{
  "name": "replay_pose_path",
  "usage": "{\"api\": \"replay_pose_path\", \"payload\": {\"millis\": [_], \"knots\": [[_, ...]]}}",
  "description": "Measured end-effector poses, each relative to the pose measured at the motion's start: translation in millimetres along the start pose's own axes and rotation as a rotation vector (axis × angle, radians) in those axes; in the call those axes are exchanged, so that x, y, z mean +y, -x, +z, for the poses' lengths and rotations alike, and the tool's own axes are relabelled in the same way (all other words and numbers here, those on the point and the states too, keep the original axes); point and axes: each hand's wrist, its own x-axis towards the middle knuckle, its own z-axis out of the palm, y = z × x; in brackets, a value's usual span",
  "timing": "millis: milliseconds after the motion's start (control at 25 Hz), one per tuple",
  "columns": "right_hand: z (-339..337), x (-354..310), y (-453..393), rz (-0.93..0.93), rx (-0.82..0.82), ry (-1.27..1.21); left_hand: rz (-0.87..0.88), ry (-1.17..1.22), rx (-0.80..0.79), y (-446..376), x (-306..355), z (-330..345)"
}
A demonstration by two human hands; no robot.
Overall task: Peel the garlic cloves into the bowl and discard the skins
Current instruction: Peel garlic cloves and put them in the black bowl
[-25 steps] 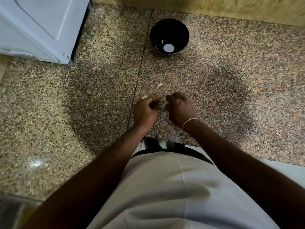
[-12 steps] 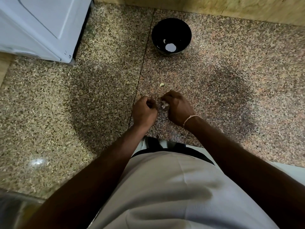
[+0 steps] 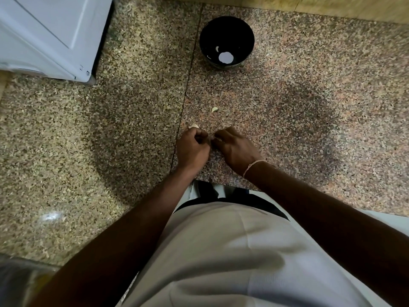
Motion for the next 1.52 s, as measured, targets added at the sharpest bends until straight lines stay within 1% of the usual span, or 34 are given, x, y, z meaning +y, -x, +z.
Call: {"api": "replay_pose_path", "payload": {"millis": [120,200,280,320,360,400,480,520,560,600,720,800,960,1160,1280,1320,1400,1440,1480,1520], "knots": [[3.6,5.8,7.4,-0.055,0.018,0.031,-0.003,0.0,-0.031,1.8,-1.9,1.9],[4.0,6.6,7.7,-0.037,0.039,0.036,-0.009,-0.005,-0.051,3.3,-1.5,2.1],[1.7,11.8,6.7,0.035,0.086,-0.013,0.003,-0.028,-0.06,4.0,-2.0,2.7],[0.7,17.1,7.0,0.116,0.141,-0.089,0.011,-0.041,-0.068,4.4,-2.2,2.6],[-0.2,23.6,8.8,0.242,0.228,-0.229,0.017,-0.051,-0.081,4.1,-2.4,1.9],[-1.1,30.4,11.5,0.431,0.316,-0.448,0.019,-0.056,-0.098,3.3,-2.7,2.0],[-3.8,41.6,21.0,0.833,0.412,-1.018,0.022,-0.069,-0.126,1.2,-3.1,4.5],[-4.2,44.5,26.1,0.937,0.431,-1.271,0.034,-0.095,-0.127,1.2,-2.1,6.3],[-5.1,45.3,31.0,0.979,0.441,-1.455,0.051,-0.125,-0.124,1.8,0.1,8.5],[-6.6,44.5,35.0,0.991,0.452,-1.587,0.069,-0.148,-0.127,2.3,2.7,11.6],[-12.6,40.8,38.8,0.982,0.521,-1.848,0.143,-0.18,-0.166,2.4,11.7,22.5],[-17.0,39.6,39.1,0.98,0.556,-1.919,0.199,-0.216,-0.178,1.9,21.9,29.5],[-21.0,39.7,41.8,0.992,0.575,-1.924,0.329,-0.324,-0.179,-3.2,40.1,42.3],[-20.7,44.0,50.4,1.008,0.588,-1.935,0.443,-0.424,-0.209,-10.3,38.7,47.3],[-19.1,40.5,50.1,1.009,0.6,-1.948,0.476,-0.479,-0.215,-11.9,36.4,50.1],[-19.3,38.9,49.9,1.004,0.601,-1.955,0.476,-0.493,-0.228,-13.1,36.9,50.5],[-21.9,36.0,49.9,0.981,0.603,-1.984,0.462,-0.5,-0.304,-16.9,37.0,49.3],[-23.0,35.4,50.3,0.968,0.607,-2.002,0.427,-0.45,-0.347,-20.9,35.4,47.9],[-24.0,35.1,51.2,0.96,0.611,-2.019,0.344,-0.329,-0.383,-26.9,32.4,45.4],[-25.0,34.7,52.4,0.956,0.616,-2.037,0.212,-0.145,-0.411,-32.3,29.7,41.6]]}}
